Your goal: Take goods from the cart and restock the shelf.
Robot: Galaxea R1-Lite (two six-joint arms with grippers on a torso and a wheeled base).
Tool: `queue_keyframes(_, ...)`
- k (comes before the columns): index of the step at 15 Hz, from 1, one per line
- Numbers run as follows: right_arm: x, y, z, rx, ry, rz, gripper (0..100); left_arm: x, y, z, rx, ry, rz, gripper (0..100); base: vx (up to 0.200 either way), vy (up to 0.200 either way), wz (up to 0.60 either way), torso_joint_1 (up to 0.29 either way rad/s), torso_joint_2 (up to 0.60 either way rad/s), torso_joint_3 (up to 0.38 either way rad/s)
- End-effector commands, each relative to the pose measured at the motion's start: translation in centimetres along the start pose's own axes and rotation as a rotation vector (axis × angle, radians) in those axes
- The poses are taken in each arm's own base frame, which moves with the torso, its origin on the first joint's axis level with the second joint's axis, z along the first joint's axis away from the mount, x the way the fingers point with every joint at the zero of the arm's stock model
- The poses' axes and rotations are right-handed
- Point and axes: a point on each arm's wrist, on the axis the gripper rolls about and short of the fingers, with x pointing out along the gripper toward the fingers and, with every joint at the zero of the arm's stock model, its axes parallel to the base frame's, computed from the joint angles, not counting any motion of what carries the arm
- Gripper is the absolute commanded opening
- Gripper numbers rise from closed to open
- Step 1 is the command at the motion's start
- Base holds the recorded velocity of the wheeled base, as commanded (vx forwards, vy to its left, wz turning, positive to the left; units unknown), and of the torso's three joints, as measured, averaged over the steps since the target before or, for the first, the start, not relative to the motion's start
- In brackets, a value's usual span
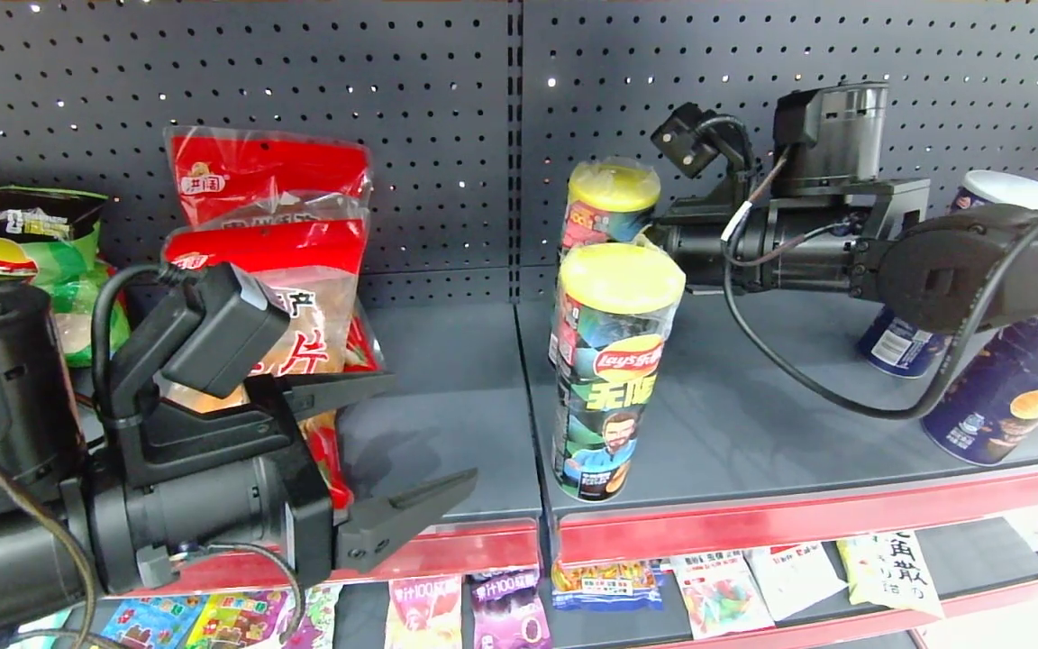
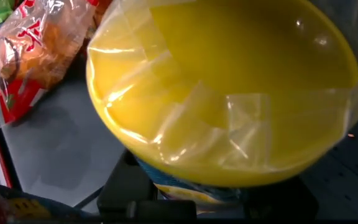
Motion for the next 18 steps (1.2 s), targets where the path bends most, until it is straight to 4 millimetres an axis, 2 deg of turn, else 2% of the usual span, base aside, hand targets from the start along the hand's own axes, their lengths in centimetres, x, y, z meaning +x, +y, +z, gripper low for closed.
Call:
queue_keyframes(1,0.5,0.2,-0.3,0.004,0.011,0.0,0,0.1,0.0,-0.1,-0.001,0.004,0.001,100,0.0,0.0,0.0,0.0,0.0,0.0)
queue_keyframes(3,0.6,0.1,-0.5,0.005,0.02,-0.017,0,0.1,0.0,-0.1,-0.001,0.005,-0.001,100,0.0,0.0,0.0,0.0,0.0,0.0)
queue_keyframes(4,0.6,0.2,-0.5,0.005,0.022,-0.016,100,0.1,0.0,-0.1,-0.001,0.005,-0.001,100,0.0,0.0,0.0,0.0,0.0,0.0)
queue_keyframes(9,0.3,0.5,0.0,0.065,0.009,-0.015,100,0.3,0.1,-0.3,-0.006,0.017,-0.001,100,0.0,0.0,0.0,0.0,0.0,0.0)
queue_keyframes(11,-0.8,0.7,0.3,0.064,0.005,-0.03,100,0.6,0.1,-0.5,-0.007,0.028,-0.002,100,0.0,0.0,0.0,0.0,0.0,0.0)
queue_keyframes(15,-4.7,1.8,-0.5,0.087,0.038,-0.055,100,1.2,0.3,-0.3,0.0,0.03,-0.003,100,0.0,0.0,0.0,0.0,0.0,0.0)
queue_keyframes(18,-7.3,1.8,-2.4,0.12,0.088,-0.101,100,1.4,0.3,-0.4,0.0,0.035,-0.004,100,0.0,0.0,0.0,0.0,0.0,0.0)
